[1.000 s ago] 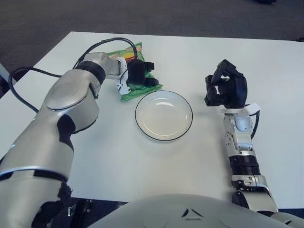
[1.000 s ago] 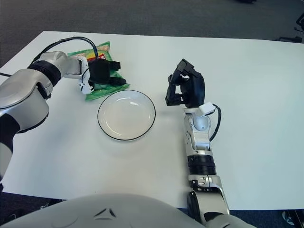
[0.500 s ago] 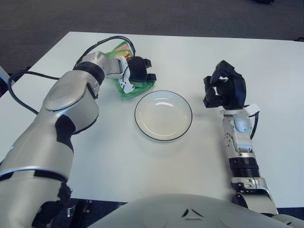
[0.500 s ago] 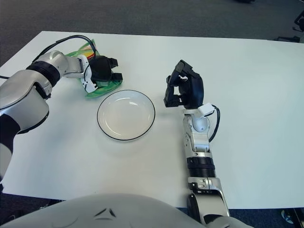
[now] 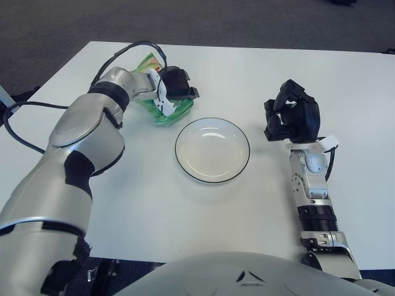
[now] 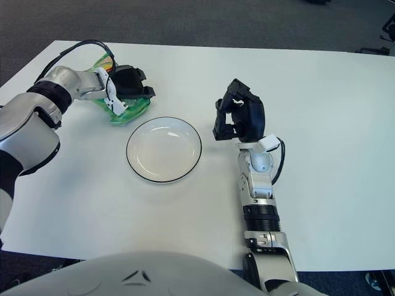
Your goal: Put the snack into the plate.
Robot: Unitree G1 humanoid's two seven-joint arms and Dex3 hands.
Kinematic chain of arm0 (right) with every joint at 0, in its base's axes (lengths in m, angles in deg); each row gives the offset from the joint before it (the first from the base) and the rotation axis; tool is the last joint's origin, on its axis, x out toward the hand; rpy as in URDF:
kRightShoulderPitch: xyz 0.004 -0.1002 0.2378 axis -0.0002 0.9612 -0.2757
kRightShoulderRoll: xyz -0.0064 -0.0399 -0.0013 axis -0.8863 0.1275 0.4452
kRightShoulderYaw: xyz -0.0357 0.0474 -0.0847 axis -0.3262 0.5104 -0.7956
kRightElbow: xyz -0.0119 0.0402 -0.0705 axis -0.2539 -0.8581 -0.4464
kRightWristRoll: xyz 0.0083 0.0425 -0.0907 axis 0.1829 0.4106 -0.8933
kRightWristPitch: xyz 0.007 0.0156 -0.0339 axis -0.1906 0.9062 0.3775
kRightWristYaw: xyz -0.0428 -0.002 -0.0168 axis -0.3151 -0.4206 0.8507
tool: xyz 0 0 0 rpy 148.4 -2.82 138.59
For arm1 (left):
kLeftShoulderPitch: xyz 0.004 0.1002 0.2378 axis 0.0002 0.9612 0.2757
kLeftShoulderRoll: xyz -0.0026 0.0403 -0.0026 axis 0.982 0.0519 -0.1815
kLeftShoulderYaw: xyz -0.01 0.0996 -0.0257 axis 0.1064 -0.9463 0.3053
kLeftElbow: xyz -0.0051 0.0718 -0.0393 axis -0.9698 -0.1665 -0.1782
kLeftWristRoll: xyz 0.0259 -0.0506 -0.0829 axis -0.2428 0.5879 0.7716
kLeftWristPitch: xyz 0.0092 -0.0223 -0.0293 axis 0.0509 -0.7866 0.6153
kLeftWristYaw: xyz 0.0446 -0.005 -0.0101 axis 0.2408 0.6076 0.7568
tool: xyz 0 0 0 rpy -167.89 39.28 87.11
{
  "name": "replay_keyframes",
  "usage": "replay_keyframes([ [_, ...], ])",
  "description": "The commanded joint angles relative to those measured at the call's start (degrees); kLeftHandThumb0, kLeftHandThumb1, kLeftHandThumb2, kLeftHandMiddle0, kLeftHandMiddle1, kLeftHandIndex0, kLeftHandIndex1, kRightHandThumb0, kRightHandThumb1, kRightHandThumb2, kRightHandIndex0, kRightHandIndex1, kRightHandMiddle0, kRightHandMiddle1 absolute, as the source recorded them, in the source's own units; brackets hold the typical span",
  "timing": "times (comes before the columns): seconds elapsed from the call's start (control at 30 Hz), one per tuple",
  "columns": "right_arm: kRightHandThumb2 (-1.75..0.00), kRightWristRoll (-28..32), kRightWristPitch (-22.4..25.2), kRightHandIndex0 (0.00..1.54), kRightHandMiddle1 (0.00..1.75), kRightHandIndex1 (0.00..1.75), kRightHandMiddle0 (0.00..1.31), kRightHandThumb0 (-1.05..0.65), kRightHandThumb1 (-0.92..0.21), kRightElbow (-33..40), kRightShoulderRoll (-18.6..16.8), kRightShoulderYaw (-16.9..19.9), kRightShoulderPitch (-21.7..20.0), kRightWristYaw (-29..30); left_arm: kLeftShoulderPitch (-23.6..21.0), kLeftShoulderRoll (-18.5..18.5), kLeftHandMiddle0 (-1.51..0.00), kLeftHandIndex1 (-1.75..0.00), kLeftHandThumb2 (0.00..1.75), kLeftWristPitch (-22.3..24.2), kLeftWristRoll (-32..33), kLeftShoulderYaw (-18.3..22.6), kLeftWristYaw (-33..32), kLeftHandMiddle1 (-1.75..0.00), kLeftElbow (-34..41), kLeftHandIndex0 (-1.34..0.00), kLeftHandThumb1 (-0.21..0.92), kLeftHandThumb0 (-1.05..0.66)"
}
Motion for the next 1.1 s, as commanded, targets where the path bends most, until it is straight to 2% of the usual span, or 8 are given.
replay_keyframes([
  [0.0,-1.58,2.34,1.13,1.33,1.75,1.75,0.80,-0.58,-0.10,-7.08,-4.26,0.21,13.24,-0.44,4.85,1.51,-1.30,-1.75,1.62,1.98,3.72,3.75,1.39,-1.75,-0.51,-1.18,0.08,-0.16],
  [0.1,-1.58,2.45,1.01,1.33,1.75,1.75,0.80,-0.58,-0.10,-7.65,-4.12,0.50,12.92,-0.90,6.08,2.06,-1.33,-1.75,1.65,3.08,7.03,7.14,1.26,-1.75,-0.18,-1.21,0.08,-0.10],
  [0.27,-1.59,2.61,1.32,1.33,1.75,1.75,0.80,-0.58,-0.10,-8.56,-3.85,1.12,12.31,-1.52,6.47,5.06,-1.35,-1.75,1.63,1.55,11.39,11.74,1.12,-1.75,2.45,-1.20,0.09,-0.10],
  [0.43,-1.58,3.17,1.55,1.34,1.75,1.75,0.80,-0.58,-0.10,-9.83,-3.43,2.06,11.46,-2.68,7.51,5.12,-1.34,-1.75,1.54,2.87,13.48,14.82,-1.40,-1.75,3.59,-1.17,0.15,-0.13],
  [0.57,-1.58,3.52,1.45,1.34,1.75,1.75,0.79,-0.57,-0.11,-11.07,-3.22,2.72,10.83,-3.73,8.21,4.81,-1.33,-1.75,1.48,3.06,16.38,18.09,-0.97,-1.75,3.55,-1.15,0.20,-0.13],
  [0.7,-1.57,3.64,1.59,1.34,1.75,1.75,0.79,-0.57,-0.11,-12.11,-2.93,3.26,10.26,-4.64,8.86,4.87,-1.32,-1.75,1.46,1.93,22.45,23.54,3.21,-1.75,3.68,-1.13,0.23,-0.13],
  [0.9,-1.56,4.05,2.12,1.34,1.75,1.75,0.78,-0.57,-0.12,-13.64,-2.68,4.50,8.99,-5.82,11.05,6.34,-1.33,-1.75,1.43,-2.25,32.55,31.25,12.30,-1.75,8.39,-1.12,0.24,-0.13],
  [1.07,-1.56,4.13,2.22,1.34,1.75,1.75,0.78,-0.57,-0.12,-16.07,-2.31,5.79,7.39,-6.68,13.86,3.37,-1.35,-1.75,1.44,-2.54,42.11,37.44,20.06,-1.75,11.15,-1.14,0.23,-0.10],
])
